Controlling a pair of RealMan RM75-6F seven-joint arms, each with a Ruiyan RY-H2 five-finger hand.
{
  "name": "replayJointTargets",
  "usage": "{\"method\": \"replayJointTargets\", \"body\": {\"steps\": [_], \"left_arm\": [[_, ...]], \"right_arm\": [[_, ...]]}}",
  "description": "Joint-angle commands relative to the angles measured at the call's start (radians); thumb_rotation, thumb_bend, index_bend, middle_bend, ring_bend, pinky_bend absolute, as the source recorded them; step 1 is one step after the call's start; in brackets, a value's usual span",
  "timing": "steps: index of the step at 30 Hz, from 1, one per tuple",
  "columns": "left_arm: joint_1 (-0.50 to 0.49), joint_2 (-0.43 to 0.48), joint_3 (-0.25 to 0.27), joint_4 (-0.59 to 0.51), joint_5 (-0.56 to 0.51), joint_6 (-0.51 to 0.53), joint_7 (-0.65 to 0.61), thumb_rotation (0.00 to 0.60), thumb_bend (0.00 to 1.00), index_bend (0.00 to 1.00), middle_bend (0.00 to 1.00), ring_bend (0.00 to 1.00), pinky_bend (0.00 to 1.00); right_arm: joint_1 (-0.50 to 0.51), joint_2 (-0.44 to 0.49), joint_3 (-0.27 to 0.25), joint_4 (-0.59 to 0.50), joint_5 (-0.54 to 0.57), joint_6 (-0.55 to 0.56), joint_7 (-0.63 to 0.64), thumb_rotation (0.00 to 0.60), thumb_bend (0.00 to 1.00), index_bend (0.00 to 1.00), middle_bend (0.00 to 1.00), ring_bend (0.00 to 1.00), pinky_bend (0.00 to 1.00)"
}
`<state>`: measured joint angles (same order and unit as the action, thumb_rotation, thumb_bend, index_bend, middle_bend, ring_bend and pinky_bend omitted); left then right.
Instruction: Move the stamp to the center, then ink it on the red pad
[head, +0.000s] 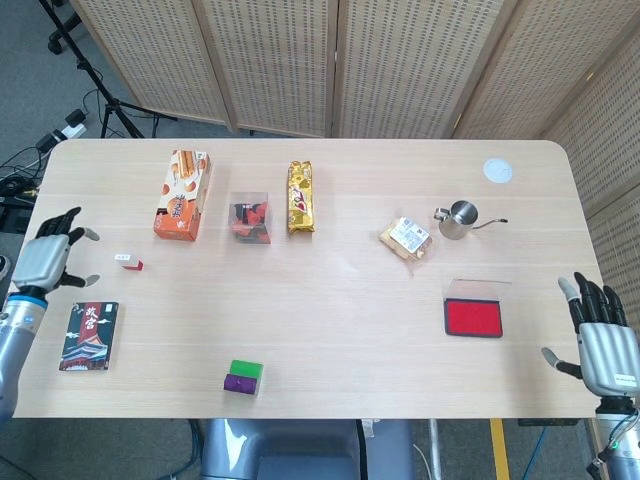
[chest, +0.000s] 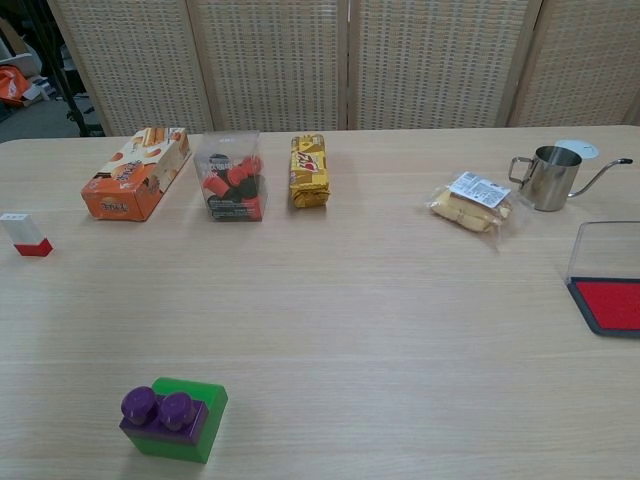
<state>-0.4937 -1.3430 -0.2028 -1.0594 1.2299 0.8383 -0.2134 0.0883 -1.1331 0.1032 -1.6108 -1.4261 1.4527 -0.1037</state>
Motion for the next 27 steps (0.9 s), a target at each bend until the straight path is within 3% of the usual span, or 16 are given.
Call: {"method": "replayJointTargets", "body": {"steps": [1, 15, 27], "left_arm": [[-0.045, -0.082, -0.015, 0.081, -0.053, -0.043, 0.03, 0.6, 0.17, 0.39, 0.0, 0.0, 0.0], [-0.107, -0.242, -0.022, 0.276, -0.107, -0.131, 0.05, 0.6, 0.27, 0.44, 0.0, 0.0, 0.0], [-0.119, -0.272, -0.026, 0.322, -0.117, -0.139, 0.07, 0.6, 0.34, 0.56, 0.0, 0.0, 0.0]], "right_arm": [[0.006, -0.003, 0.003, 0.004, 0.011, -0.012, -0.001, 0.6, 0.0, 0.0, 0.0, 0.0, 0.0], [0.019, -0.009, 0.004, 0.014, 0.034, -0.045, 0.001, 0.6, 0.0, 0.0, 0.0, 0.0, 0.0], [0.025, -0.008, 0.004, 0.014, 0.042, -0.055, 0.006, 0.6, 0.0, 0.0, 0.0, 0.0, 0.0]]}}
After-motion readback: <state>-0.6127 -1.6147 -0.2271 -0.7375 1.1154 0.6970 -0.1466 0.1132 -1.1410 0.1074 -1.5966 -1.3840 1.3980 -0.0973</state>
